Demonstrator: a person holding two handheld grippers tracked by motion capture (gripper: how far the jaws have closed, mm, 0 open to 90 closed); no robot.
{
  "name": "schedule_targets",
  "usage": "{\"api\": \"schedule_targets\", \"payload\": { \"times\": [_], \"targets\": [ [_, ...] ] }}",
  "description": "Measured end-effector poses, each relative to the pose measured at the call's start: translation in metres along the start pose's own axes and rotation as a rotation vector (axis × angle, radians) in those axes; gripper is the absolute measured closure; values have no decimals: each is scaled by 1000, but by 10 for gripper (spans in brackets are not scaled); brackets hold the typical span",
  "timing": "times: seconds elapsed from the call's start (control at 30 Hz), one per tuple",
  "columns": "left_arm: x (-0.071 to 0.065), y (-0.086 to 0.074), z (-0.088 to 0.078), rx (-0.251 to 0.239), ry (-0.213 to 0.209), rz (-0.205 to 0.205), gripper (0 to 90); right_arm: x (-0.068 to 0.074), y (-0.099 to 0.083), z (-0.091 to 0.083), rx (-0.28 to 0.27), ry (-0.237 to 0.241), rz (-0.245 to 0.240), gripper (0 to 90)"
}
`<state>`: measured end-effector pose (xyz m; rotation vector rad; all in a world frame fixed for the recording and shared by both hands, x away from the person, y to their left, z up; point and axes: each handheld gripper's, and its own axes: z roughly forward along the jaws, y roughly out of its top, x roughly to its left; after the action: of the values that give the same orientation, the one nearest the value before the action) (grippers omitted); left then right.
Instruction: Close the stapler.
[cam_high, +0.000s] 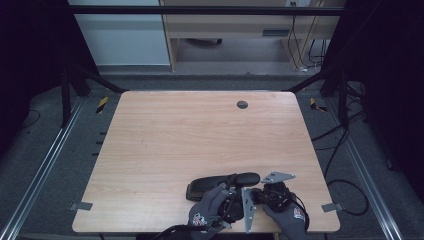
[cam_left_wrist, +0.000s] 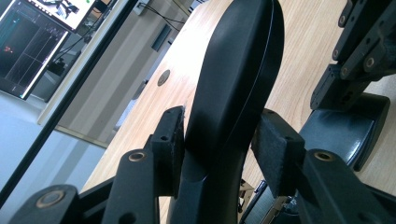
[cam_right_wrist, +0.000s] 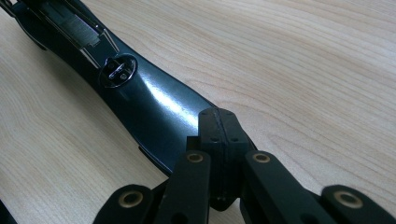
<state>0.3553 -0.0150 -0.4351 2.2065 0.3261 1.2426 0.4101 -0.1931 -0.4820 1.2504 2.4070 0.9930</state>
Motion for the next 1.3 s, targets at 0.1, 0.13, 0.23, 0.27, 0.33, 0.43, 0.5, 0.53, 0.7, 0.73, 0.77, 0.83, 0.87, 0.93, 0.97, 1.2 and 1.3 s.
{"api": "schedule_targets", "payload": {
  "times": [0.1,0.13,0.23,0.27,0.33,0.43,0.5,0.53,0.7,0.73,0.77,0.83,0.87,0.93,0.97,1.2,1.3],
  "targets": [
    [-3,0,1,2,1,11,548,0,0,0,0,5,10,900],
    [-4,0,2,2,2,14,548,0,0,0,-1,5,19,900],
    [-5,0,2,6,4,23,547,-2,-1,-1,-1,7,19,900],
    [-5,0,2,6,4,24,547,-3,-1,-1,-5,4,14,900],
    [-5,0,3,6,3,26,547,-4,-2,-2,-6,3,17,900],
    [-6,0,3,6,2,29,547,-5,-2,-3,-11,5,26,900],
    [-7,0,4,10,3,36,547,-4,-2,-3,-4,5,30,900],
    [-8,0,4,11,4,39,546,-5,-3,-3,-2,3,19,900],
    [-11,0,6,11,6,53,546,-6,-3,-3,-1,12,26,900],
    [-12,0,6,12,6,55,545,-7,-4,-3,-2,9,20,900],
    [-12,0,6,13,7,58,545,-7,-4,-4,0,7,24,900],
    [-14,0,7,14,7,66,545,-8,-4,-4,0,16,34,900],
    [-15,0,8,15,6,65,544,-8,-4,-4,0,20,35,900],
    [-16,0,8,20,7,78,543,-8,-4,-4,-2,19,29,900],
    [-17,0,9,21,7,83,542,-8,-4,-4,-5,19,29,900],
    [-25,-1,12,25,6,113,539,-10,-6,-4,-6,34,31,900],
    [-26,-1,13,29,6,131,537,-10,-6,-4,-6,35,29,900]
  ]
}}
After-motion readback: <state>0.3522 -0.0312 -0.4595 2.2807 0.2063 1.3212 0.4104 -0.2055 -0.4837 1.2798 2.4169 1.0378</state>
